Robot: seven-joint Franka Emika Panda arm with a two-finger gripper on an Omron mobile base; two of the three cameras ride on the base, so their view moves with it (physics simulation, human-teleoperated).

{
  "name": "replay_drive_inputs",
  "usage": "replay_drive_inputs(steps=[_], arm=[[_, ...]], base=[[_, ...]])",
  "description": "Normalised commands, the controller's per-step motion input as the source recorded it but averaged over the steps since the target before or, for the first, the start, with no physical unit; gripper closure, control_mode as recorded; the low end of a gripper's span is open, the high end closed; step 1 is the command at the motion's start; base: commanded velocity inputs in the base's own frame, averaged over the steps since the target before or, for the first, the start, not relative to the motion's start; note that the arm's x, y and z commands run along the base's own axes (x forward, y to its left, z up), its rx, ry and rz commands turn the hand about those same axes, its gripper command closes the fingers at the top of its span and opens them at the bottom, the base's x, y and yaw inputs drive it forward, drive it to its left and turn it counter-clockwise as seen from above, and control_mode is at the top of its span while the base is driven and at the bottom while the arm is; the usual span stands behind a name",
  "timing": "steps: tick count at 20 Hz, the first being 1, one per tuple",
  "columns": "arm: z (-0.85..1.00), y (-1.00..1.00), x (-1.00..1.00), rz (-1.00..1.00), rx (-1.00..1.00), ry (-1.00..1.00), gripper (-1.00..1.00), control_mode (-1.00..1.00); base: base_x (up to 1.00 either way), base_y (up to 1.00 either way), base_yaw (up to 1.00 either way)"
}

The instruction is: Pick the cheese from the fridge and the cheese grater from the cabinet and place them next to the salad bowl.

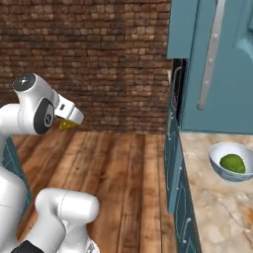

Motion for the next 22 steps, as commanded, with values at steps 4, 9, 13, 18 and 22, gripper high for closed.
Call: replay_drive_inputs(steps=[4,9,13,18,22], arm=[[0.0,0.0,0.0,0.0,0.0,0.0,1.0,1.0],[0.0,0.0,0.0,0.0,0.0,0.0,1.0,1.0],[0.0,0.0,0.0,0.0,0.0,0.0,1.0,1.0],[0.0,0.0,0.0,0.0,0.0,0.0,1.0,1.0],[0.0,0.0,0.0,0.0,0.0,0.0,1.0,1.0]], base=[[0.88,0.01,0.0],[0.78,0.03,-0.06],[0.5,0.15,-0.4],[0.44,0.21,-0.51],[0.4,0.25,-0.6]])
